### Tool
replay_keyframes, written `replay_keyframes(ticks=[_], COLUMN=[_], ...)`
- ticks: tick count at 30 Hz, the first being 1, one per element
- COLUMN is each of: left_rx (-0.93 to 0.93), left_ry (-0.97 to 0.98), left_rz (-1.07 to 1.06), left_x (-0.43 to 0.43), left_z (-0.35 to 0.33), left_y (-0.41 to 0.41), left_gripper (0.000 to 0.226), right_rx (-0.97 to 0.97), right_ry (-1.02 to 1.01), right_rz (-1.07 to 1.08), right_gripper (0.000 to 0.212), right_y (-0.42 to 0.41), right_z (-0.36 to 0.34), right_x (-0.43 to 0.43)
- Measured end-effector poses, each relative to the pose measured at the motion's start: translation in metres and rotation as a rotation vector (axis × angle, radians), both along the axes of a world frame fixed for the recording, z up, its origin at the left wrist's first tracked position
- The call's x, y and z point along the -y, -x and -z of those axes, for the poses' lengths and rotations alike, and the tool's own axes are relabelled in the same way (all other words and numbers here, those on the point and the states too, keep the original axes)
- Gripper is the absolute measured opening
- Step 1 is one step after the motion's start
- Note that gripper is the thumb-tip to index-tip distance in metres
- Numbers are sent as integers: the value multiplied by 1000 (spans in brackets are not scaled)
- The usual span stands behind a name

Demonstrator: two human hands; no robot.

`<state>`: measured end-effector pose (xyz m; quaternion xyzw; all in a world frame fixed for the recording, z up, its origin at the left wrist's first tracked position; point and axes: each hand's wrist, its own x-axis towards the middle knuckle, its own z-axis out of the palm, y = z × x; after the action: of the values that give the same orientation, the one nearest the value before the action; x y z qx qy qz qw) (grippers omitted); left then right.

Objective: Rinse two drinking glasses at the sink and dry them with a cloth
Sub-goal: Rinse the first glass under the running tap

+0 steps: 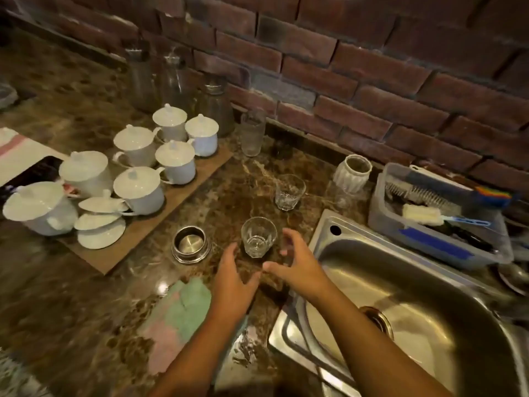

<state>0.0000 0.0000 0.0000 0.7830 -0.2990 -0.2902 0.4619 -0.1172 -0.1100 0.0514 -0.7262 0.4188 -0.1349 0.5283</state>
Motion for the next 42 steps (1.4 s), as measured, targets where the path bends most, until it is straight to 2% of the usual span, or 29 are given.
replay_keyframes(ticks=[3,7,11,14,16,21,26,29,34,36,38,42], left_rx=[-72,-42,-41,-14,12,58,-66,-171,-175,-137,-112,-176], left_ry=[49,62,101,161,196,169,195,178,175,184,195,115], left_rz=[4,-10,-7,-59,-84,4,85,177,335,406,456,488], left_x=[17,34,41,44,43,37,35,40,60,72,83,99], left_z=[13,27,30,28,23,11,-18,-38,-68,-80,-86,-92], left_y=[-7,-7,-7,-8,-7,3,36,63,119,151,183,240], left_gripper=[95,105,96,73,62,61,65,66,84,86,77,75], right_rx=[15,20,48,54,63,55,82,73,100,118,131,151], right_ry=[-17,-22,-72,-69,-62,-118,-257,-260,-223,-203,-189,-175], right_rz=[12,-6,-41,-60,-73,-73,-74,-79,-95,-73,-7,164], right_gripper=[102,106,97,79,77,64,58,56,43,46,54,60], right_y=[-18,-28,-35,-37,-35,-10,42,81,155,192,231,322], right_z=[10,27,39,44,43,32,1,-25,-65,-74,-78,-72], right_x=[10,23,32,38,42,50,56,60,63,63,61,59])
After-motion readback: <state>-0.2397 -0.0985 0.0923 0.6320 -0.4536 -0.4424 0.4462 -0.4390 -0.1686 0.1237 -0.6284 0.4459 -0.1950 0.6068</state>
